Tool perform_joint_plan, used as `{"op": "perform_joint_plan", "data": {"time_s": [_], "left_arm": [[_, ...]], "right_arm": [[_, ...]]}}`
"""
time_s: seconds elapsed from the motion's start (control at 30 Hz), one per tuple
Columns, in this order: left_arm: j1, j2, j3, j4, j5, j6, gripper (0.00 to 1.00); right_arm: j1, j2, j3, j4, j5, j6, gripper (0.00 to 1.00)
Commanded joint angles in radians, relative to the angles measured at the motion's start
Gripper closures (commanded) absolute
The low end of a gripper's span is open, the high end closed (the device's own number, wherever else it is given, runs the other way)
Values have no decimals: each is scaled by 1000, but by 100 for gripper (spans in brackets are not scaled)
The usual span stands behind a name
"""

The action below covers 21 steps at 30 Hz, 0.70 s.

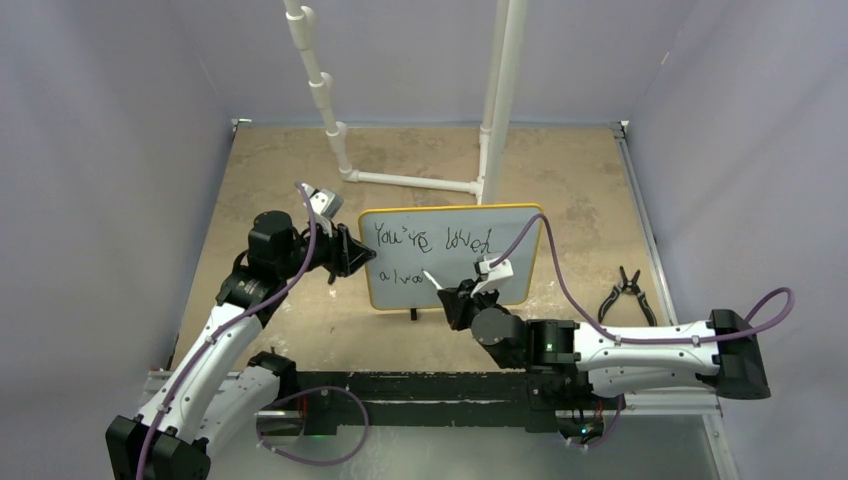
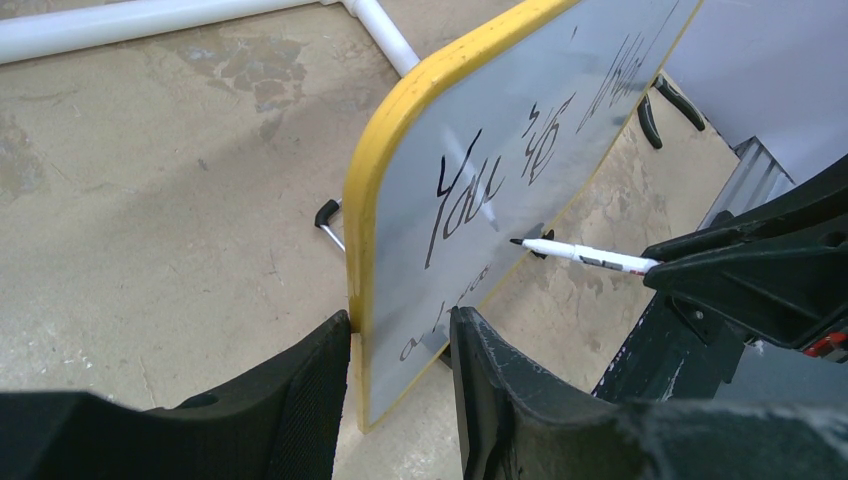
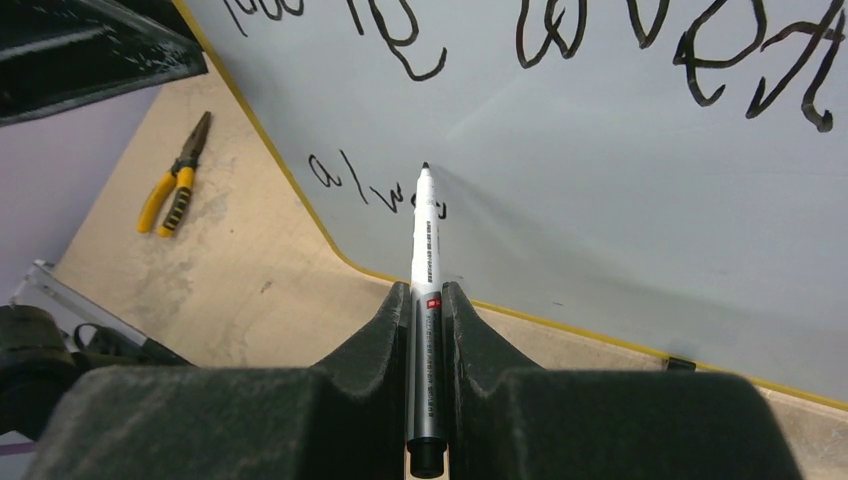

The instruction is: Write a sentence on the whiteboard

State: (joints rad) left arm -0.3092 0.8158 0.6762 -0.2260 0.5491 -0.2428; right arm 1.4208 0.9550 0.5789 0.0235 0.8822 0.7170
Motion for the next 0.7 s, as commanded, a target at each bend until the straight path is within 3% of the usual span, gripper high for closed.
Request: {"op": "perform_joint_plan", "data": {"time_s": [0.0,0.43,0.67], "left_arm": [[-7,1,5,20,20,12,60],[-8,-4,4,21,25,11,60],[-8,-7,5,20,24,11,60]], "right_arm": [[-2,44,30,-15,52,-3,100],[-2,65,37,-175,53,143,100],[0,29,28,-120,39,84,100]]}}
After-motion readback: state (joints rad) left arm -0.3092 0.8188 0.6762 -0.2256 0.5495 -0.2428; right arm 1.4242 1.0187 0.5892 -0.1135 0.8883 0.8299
